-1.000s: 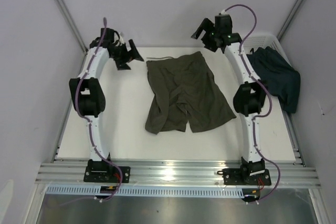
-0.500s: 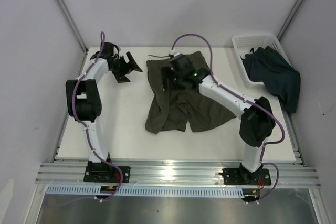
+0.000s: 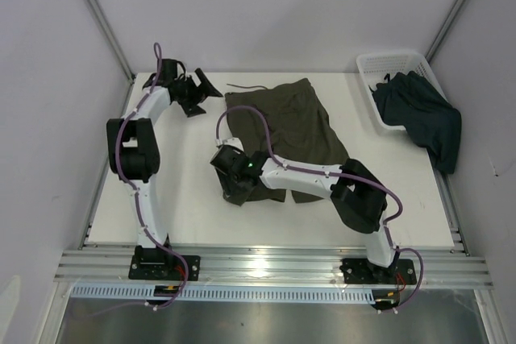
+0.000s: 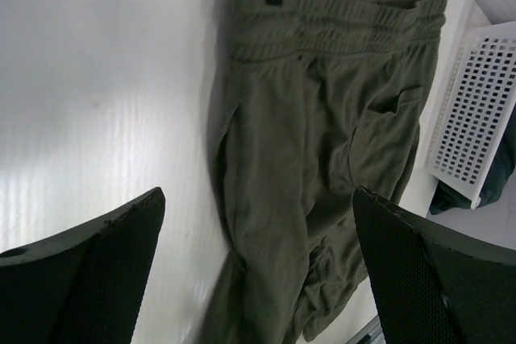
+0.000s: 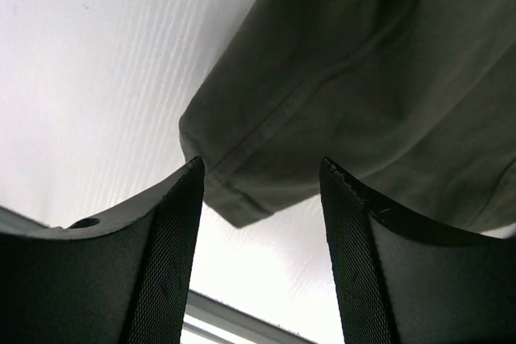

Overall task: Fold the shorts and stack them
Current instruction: Flatten the shorts out

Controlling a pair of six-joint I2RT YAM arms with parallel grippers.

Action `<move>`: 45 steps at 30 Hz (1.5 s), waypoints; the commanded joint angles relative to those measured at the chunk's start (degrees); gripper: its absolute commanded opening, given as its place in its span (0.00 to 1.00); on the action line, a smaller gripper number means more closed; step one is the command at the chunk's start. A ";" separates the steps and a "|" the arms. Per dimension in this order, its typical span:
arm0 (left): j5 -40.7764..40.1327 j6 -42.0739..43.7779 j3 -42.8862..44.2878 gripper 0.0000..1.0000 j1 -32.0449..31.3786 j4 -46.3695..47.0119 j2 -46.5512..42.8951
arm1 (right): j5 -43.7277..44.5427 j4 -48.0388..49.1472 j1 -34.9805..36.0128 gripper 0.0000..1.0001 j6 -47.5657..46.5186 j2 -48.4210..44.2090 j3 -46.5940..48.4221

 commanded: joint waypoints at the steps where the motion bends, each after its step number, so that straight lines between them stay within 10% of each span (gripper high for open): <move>1: 2.32 -2.35 6.77 0.99 -2.62 1.30 3.84 | 2.59 0.95 0.52 0.60 3.14 2.52 0.18; 9: 4.08 -3.58 13.01 0.99 -4.91 2.00 10.34 | 0.13 2.01 1.04 0.44 3.49 8.07 1.85; 14: 4.08 -1.83 12.49 0.99 -6.14 1.56 10.97 | 1.79 3.32 3.24 0.00 2.35 5.53 -2.09; 28: 1.36 1.51 -1.64 0.96 -7.01 3.75 2.54 | 9.26 0.08 14.84 0.00 -7.22 -16.89 -19.85; 45: -0.58 1.16 -20.21 0.74 -6.23 12.46 -7.32 | 10.15 -0.19 17.04 0.00 -5.91 -16.19 -22.58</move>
